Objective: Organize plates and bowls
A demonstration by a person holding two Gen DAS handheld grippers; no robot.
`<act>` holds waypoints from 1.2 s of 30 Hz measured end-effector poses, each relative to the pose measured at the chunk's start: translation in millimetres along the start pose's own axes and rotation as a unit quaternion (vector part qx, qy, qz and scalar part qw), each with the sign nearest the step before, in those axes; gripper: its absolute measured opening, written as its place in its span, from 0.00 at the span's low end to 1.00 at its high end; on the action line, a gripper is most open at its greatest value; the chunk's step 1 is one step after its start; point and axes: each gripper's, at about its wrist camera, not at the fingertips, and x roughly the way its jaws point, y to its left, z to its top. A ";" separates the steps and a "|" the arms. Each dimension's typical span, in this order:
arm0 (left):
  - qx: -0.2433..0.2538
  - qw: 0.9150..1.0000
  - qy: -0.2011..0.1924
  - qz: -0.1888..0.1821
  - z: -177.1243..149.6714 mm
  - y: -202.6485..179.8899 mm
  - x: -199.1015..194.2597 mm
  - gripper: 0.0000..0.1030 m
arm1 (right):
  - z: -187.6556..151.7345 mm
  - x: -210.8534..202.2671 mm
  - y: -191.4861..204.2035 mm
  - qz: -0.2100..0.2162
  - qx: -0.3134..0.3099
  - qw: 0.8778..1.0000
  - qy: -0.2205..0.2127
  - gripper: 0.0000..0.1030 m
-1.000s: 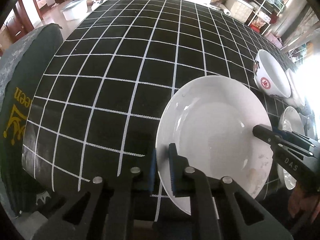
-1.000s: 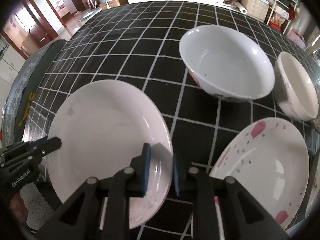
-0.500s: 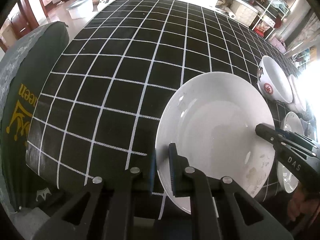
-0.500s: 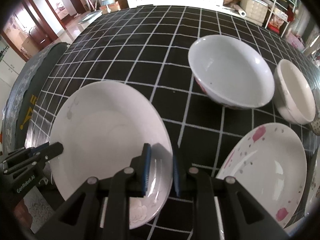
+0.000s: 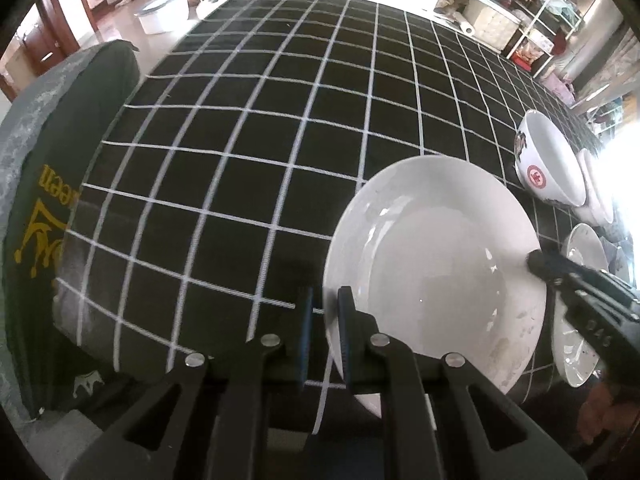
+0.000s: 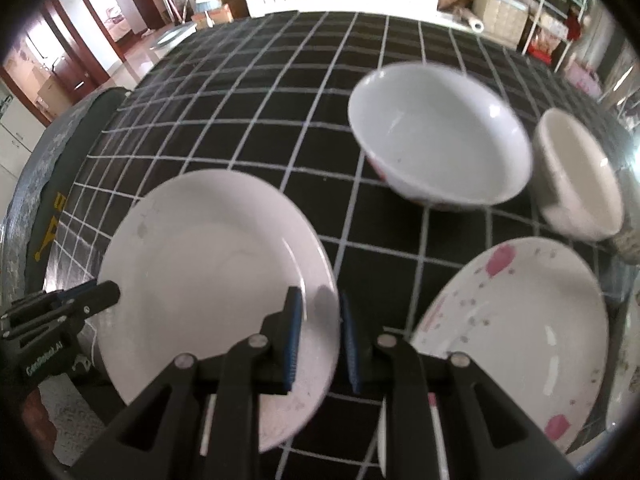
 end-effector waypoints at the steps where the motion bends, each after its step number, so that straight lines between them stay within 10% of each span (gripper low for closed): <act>1: -0.001 1.000 -0.004 0.003 -0.2 0.6 -5.1 0.11 | 0.3 -3.7 -1.1 0.002 0.002 1.000 -0.004 0.23; 18: 0.094 0.990 -0.091 -0.048 -23.7 -101.7 -107.5 0.11 | -34.0 -115.1 -63.1 -0.048 0.033 0.993 -0.098 0.23; 36: 0.192 0.977 -0.034 -0.089 -37.4 -201.8 -53.2 0.11 | -85.0 -96.8 -161.8 -0.096 0.111 0.987 -0.065 0.23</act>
